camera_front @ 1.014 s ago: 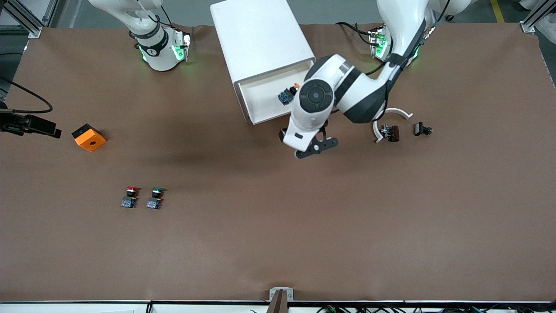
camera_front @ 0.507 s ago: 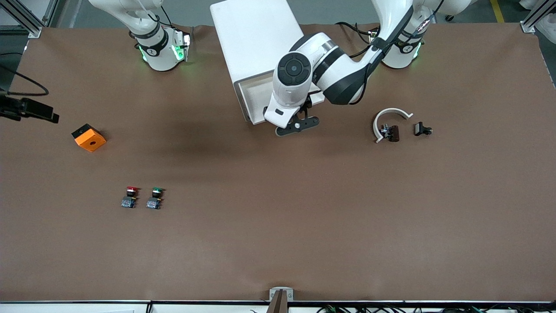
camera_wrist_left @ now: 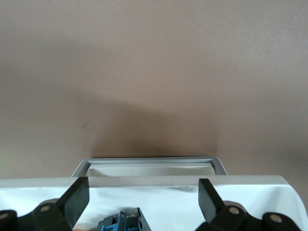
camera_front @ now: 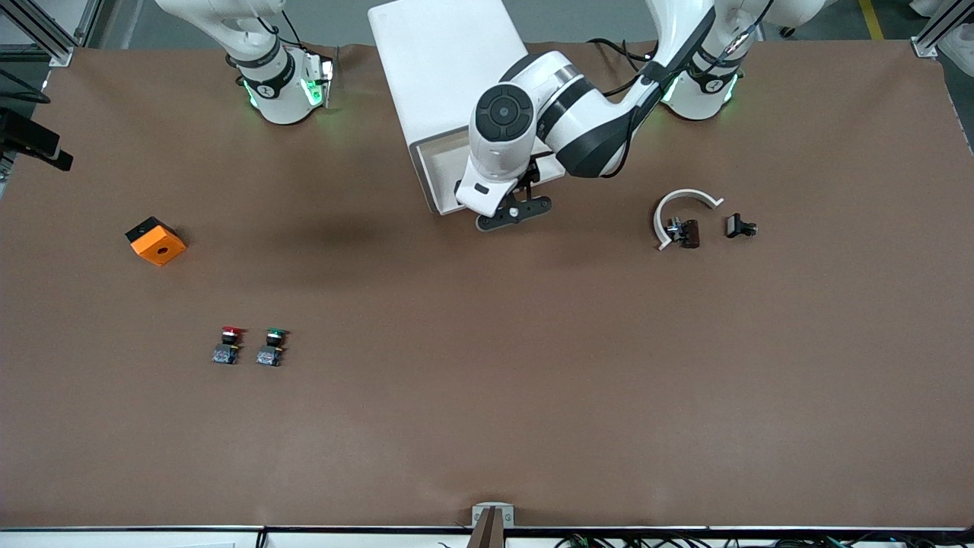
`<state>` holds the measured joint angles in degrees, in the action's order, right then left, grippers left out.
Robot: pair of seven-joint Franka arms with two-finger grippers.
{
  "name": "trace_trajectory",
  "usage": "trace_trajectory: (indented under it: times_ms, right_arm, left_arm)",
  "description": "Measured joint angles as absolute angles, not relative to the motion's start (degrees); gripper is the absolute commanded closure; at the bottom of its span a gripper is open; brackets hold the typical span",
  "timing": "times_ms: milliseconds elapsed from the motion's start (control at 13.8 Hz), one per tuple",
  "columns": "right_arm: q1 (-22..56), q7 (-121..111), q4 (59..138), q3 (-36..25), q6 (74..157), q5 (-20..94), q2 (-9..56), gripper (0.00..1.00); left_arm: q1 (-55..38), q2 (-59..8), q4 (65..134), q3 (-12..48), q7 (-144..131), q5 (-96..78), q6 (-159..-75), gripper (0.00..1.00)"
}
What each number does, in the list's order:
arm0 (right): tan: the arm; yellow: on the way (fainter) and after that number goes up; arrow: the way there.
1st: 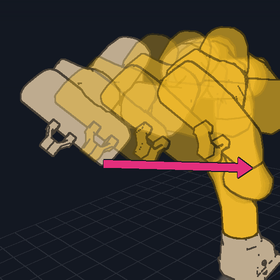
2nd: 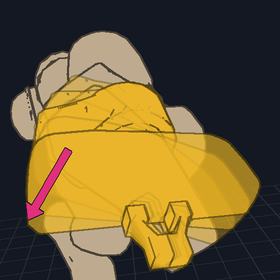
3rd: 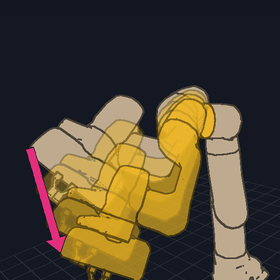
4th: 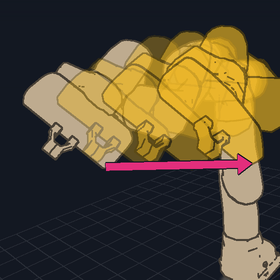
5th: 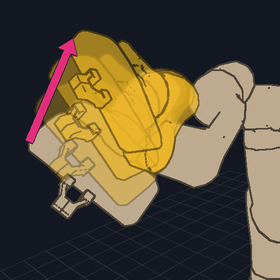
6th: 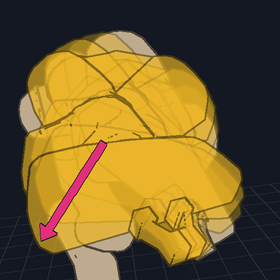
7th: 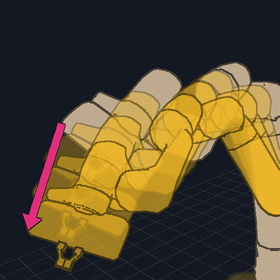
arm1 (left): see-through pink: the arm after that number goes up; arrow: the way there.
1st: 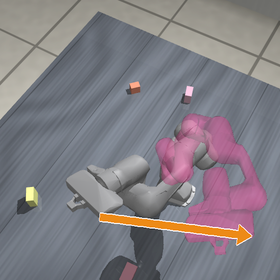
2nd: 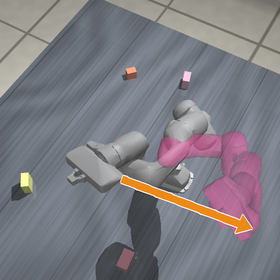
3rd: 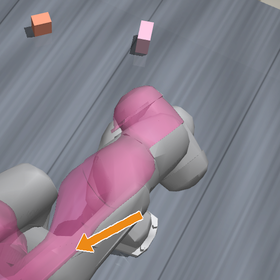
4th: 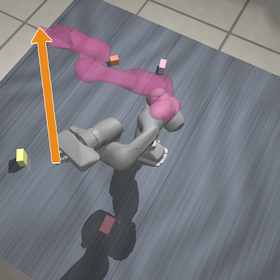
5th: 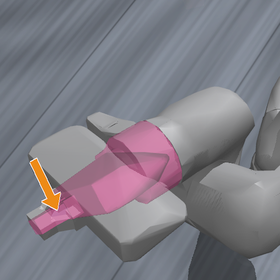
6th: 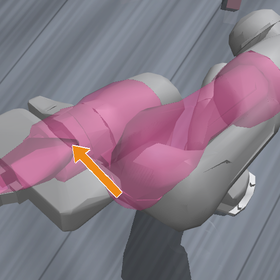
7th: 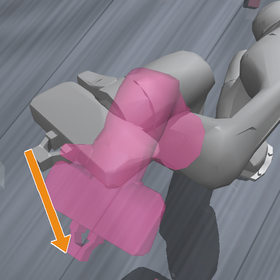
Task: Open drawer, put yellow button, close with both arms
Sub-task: 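Push the drawer closed into the cabinet with the left gripper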
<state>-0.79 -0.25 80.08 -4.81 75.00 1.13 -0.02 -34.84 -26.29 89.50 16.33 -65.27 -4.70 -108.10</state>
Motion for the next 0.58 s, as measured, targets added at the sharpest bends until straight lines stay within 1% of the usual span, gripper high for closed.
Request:
trace_trajectory:
  times_ms: [362, 579]
  right_arm:
    - [-0.79, -0.26, 85.06, -4.53, 75.45, 1.13, -3.45, 0.00]
    - [-0.79, -0.26, 90.86, -4.39, 79.38, 1.13, -8.10, 0.00]
  left_arm:
    - [-32.20, -26.22, 89.04, 16.33, -65.20, -4.72, -108.10, 0.00]
    - [-30.92, -26.21, 88.80, 16.33, -64.97, -4.72, -108.09, 0.00]
